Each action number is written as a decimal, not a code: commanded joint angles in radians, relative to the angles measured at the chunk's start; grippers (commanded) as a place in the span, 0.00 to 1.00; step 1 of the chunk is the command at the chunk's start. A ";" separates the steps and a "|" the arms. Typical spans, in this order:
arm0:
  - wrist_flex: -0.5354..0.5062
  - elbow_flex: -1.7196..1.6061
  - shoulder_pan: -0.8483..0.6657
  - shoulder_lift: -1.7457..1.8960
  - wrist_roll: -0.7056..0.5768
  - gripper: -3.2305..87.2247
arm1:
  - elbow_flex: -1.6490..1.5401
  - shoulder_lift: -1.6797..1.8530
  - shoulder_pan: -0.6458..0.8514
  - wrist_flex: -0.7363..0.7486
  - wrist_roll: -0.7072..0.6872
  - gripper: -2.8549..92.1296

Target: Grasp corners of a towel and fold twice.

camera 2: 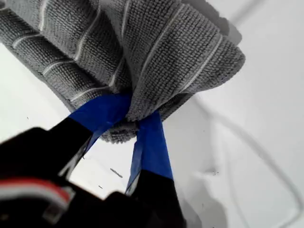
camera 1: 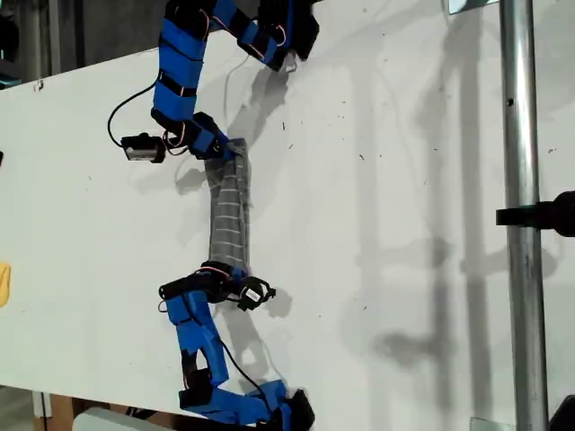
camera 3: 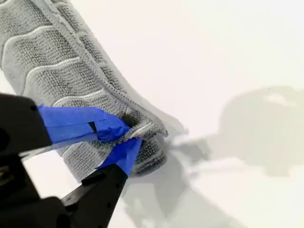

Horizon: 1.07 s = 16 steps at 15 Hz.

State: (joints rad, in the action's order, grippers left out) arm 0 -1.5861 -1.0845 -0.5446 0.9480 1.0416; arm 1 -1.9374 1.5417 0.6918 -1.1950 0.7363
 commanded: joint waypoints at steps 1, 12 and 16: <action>-0.011 0.032 -0.092 -0.061 -0.023 0.01 | -0.023 -0.051 0.003 0.028 0.014 0.03; -0.091 -0.485 -0.115 0.676 0.095 0.25 | 0.015 0.387 0.095 -0.390 0.118 0.30; -0.018 -0.833 0.034 1.109 0.259 0.26 | -0.176 0.905 0.025 -0.483 0.365 0.31</action>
State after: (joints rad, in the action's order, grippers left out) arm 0 -1.6291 -1.8454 -0.5814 1.8945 1.2517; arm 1 -2.1031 2.2795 0.7931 -1.6613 1.0109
